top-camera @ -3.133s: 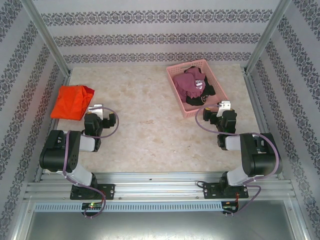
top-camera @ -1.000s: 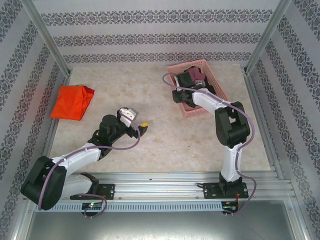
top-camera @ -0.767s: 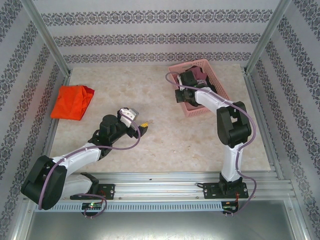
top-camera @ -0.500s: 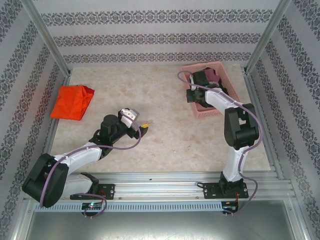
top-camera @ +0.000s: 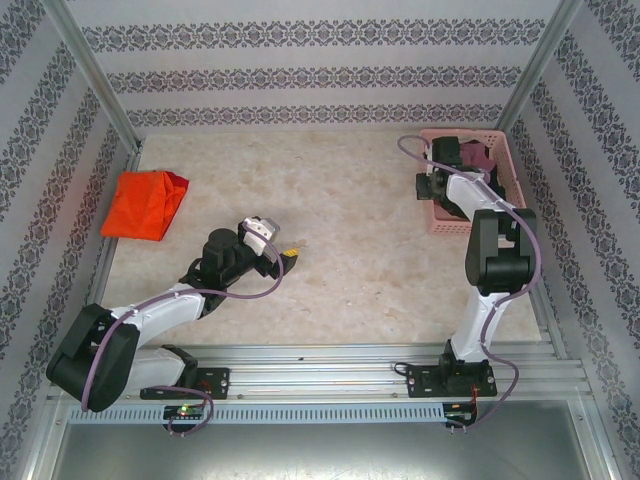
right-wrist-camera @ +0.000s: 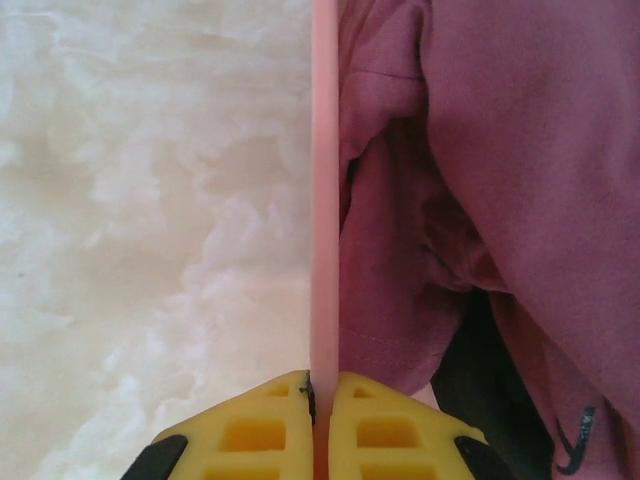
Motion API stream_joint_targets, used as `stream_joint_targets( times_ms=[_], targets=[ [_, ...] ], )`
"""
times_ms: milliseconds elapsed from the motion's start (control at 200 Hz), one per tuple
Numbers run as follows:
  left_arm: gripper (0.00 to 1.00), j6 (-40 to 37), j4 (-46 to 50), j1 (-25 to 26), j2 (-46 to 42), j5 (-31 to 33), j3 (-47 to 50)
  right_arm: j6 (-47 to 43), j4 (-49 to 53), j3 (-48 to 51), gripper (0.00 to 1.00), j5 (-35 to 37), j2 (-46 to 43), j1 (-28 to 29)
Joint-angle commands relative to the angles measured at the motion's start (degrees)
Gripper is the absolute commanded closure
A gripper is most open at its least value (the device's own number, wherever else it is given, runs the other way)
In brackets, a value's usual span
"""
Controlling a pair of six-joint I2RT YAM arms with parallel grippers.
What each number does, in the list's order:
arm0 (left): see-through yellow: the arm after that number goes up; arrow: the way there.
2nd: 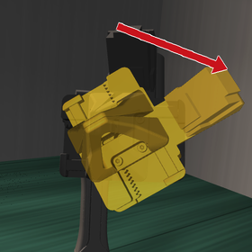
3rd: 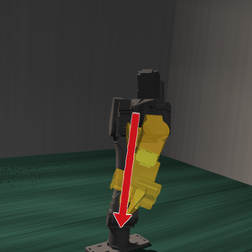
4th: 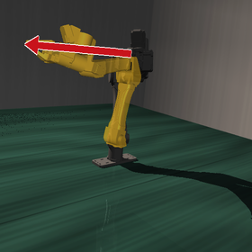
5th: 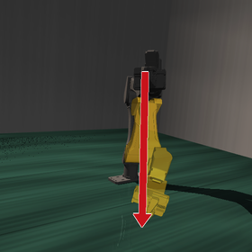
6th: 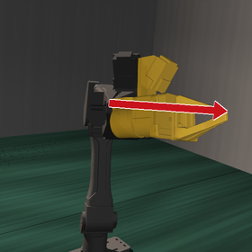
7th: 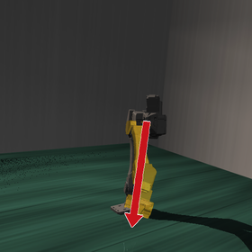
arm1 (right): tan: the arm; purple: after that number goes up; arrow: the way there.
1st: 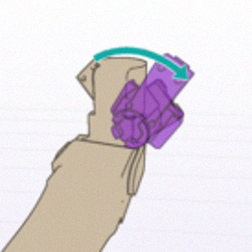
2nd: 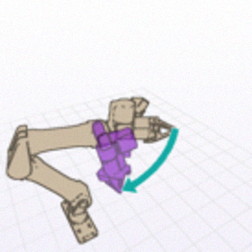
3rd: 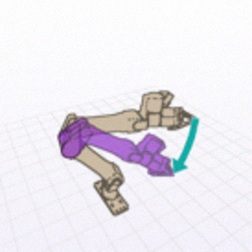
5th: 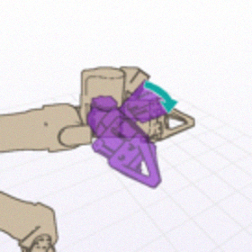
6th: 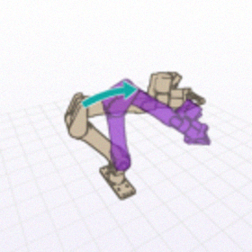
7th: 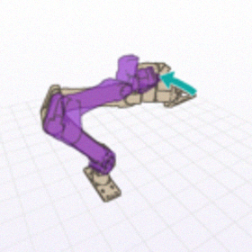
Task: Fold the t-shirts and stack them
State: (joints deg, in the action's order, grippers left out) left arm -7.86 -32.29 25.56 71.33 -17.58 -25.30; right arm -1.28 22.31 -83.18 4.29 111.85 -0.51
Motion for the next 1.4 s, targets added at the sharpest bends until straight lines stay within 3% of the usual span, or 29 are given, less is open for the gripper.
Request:
stream_joint_targets(
  times_ms=[0,190,335,375,455,624,899,989,1039,1149,1194,1394],
  targets=[
    [0.0,0.78,-1.4,0.67,0.11,-0.83,-1.16,-5.1,1.18,-4.34,1.0,0.86,1.98,-1.29],
    [0.0,0.99,-1.76,0.67,0.39,-0.98,-1.23,-10.22,1.45,-5.95,0.99,-0.51,2.05,-1.77],
    [0.0,1.71,-2.5,0.88,1.2,-1.28,-1.58,-8.3,-1.16,-2.45,0.47,-2.58,-3.84,-1.41],
    [0.0,1.58,-2.51,1.1,1.51,-1.16,-1.76,-6.59,-2.38,-0.82,0.37,-3.54,-6.29,-1.4],
    [0.0,0.4,-2.48,2.22,2.03,-1.08,-2.41,-2.08,-7.23,3.43,0.25,-5.33,-11.17,-1.91],
    [0.0,-1.63,-2.9,4.48,4.24,-2.3,-4.03,7.96,-14.16,8.64,0.16,-3.2,-14.14,-5.77],
    [0.0,-0.9,-6.52,7.13,7.66,-3.71,-5.19,13.4,-8.57,2.05,0.13,-3.72,-5.09,-11.28],
    [0.0,-0.14,-7.74,7.42,8.36,-3.87,-4.77,14.19,-7.8,0.5,0.19,-2.37,-2.43,-11.78],
    [0.0,0.17,-7.96,7.51,8.46,-3.9,-4.71,14.52,-7.29,-0.4,0.28,-2.68,-1.54,-12.05],
    [0.0,0.61,-8.04,7.49,7.98,-3.51,-4.24,14.73,-8.29,0.99,0.82,-2.83,-4.89,-11.67],
    [0.0,0.74,-8.26,7.53,7.86,-3.19,-3.99,14.57,-9.78,2.58,0.99,-1.87,-7.71,-11.15],
    [0.0,1.36,-9.81,7.57,9.22,-2.59,-4.12,10.03,-17.81,10.61,1.0,4.78,-23.33,-5.66]
  ],
)
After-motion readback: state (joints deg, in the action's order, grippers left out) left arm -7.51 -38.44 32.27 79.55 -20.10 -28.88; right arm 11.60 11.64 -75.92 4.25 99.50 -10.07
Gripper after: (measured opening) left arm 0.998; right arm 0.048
